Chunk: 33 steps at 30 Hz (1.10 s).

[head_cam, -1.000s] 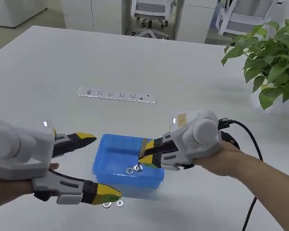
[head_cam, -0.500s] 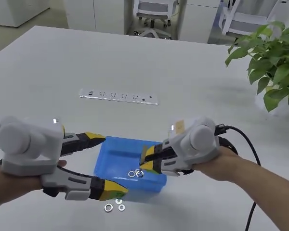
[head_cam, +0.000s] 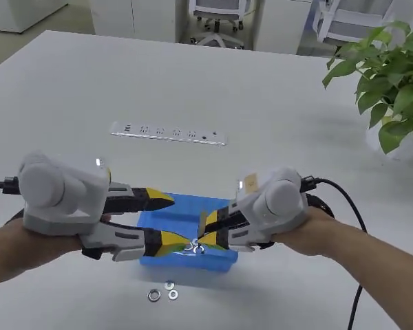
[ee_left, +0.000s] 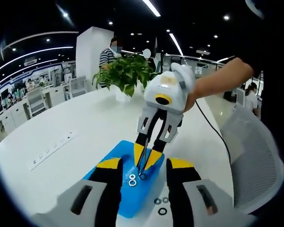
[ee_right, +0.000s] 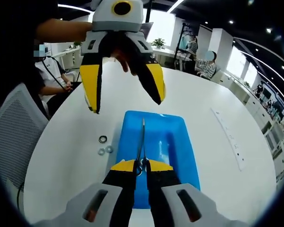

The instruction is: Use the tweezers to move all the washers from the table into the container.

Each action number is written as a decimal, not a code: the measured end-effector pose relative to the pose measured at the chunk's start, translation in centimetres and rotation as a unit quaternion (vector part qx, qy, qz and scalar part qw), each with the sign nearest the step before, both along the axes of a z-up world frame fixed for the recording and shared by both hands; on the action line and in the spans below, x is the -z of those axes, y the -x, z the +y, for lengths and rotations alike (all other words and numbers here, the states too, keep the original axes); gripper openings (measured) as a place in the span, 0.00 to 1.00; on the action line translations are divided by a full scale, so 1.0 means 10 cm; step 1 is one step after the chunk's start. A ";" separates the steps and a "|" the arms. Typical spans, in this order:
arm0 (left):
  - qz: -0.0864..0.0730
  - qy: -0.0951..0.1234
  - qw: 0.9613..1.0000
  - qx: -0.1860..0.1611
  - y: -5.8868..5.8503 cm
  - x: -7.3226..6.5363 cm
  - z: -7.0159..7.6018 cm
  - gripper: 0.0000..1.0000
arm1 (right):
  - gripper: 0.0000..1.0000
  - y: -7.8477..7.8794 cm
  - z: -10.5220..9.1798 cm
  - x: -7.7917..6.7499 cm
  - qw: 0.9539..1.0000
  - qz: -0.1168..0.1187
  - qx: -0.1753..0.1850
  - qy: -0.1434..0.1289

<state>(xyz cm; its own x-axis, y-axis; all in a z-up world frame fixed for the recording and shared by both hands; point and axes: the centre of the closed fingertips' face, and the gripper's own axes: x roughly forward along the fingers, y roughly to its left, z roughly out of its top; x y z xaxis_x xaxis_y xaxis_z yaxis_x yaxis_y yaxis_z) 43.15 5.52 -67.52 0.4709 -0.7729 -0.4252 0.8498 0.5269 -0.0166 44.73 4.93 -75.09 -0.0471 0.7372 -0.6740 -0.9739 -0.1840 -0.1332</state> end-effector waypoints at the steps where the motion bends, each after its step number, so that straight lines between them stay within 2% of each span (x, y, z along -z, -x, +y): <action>1: 0.000 -0.002 1.000 0.005 -0.02 0.00 -0.02 0.36 | 0.09 -0.01 0.00 0.01 1.000 0.000 -0.001 0.000; 4: -0.005 -0.012 1.000 0.015 -0.06 0.02 -0.06 0.28 | 0.09 -0.01 0.00 0.04 1.000 0.003 -0.002 0.002; 14: -0.009 -0.027 0.999 0.042 -0.18 0.10 -0.17 0.18 | 0.09 -0.02 -0.01 0.11 1.000 0.010 -0.007 0.006; 23: -0.008 -0.032 0.997 0.065 -0.21 0.16 -0.27 0.14 | 0.09 -0.03 0.00 0.12 1.000 0.012 -0.009 0.005; 33: -0.007 -0.038 0.996 0.076 -0.23 0.19 -0.29 0.07 | 0.09 -0.03 0.00 0.12 1.000 0.012 -0.011 0.004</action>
<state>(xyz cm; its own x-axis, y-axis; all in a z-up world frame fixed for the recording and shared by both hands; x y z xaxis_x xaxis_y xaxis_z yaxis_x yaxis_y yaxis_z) 45.44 2.67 -69.39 0.3580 -0.8012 -0.4795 0.9194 0.3921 0.0311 45.02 4.96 -76.28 -0.0797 0.7310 -0.6777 -0.9726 -0.2058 -0.1076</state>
